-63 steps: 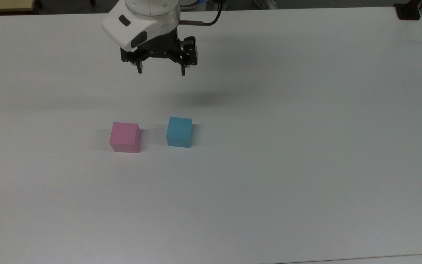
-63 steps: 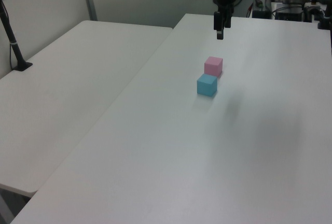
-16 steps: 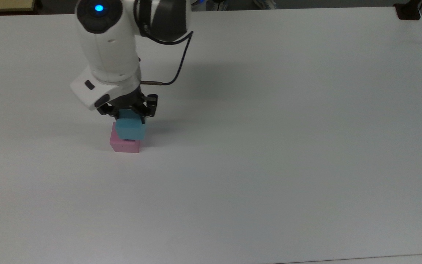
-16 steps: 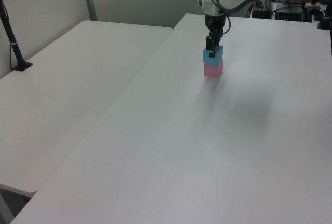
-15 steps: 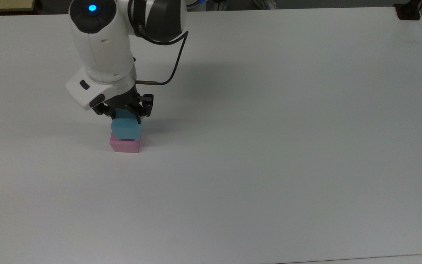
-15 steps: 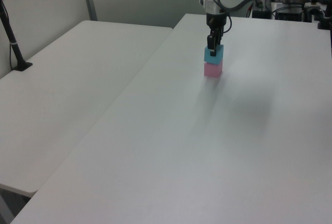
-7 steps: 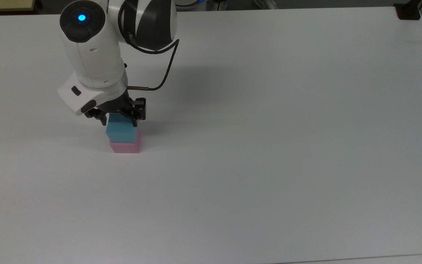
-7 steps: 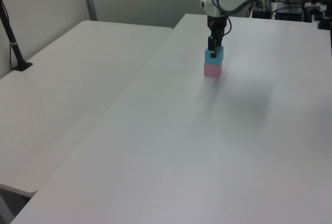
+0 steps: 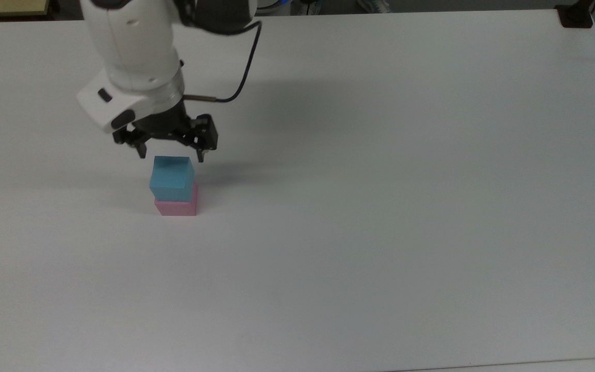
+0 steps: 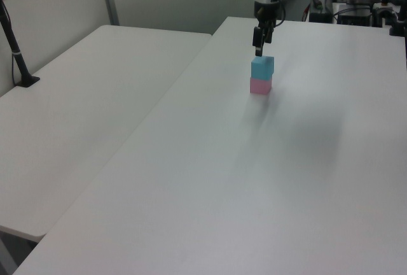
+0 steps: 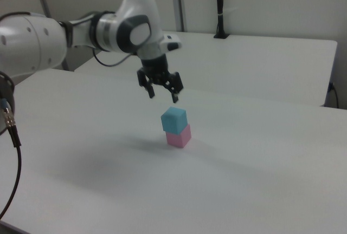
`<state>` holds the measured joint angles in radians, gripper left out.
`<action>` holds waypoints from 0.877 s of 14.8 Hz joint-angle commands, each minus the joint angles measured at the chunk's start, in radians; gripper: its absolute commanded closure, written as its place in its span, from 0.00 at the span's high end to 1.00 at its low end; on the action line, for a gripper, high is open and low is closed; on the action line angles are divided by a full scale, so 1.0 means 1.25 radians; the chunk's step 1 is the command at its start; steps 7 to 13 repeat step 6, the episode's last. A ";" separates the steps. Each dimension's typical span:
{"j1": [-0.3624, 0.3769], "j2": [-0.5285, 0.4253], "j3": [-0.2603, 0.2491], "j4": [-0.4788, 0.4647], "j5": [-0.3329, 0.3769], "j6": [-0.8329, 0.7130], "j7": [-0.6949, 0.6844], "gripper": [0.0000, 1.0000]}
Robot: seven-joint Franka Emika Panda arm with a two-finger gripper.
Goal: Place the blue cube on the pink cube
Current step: 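Open the gripper and raise it away from the stacked cubes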
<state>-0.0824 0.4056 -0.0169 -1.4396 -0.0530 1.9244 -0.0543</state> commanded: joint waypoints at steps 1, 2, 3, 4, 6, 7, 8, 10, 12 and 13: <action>0.054 -0.105 -0.004 -0.039 0.003 -0.084 0.129 1.00; 0.067 -0.134 -0.004 -0.051 0.001 -0.102 0.149 1.00; 0.076 -0.159 -0.004 -0.069 0.001 -0.111 0.154 1.00; 0.077 -0.181 -0.004 -0.083 -0.001 -0.118 0.154 1.00; 0.076 -0.192 -0.004 -0.087 -0.001 -0.150 0.148 1.00; 0.076 -0.192 -0.004 -0.087 -0.001 -0.150 0.148 1.00; 0.076 -0.192 -0.004 -0.087 -0.001 -0.150 0.148 1.00; 0.076 -0.192 -0.004 -0.087 -0.001 -0.150 0.148 1.00; 0.076 -0.192 -0.004 -0.087 -0.001 -0.150 0.148 1.00; 0.076 -0.192 -0.004 -0.087 -0.001 -0.150 0.148 1.00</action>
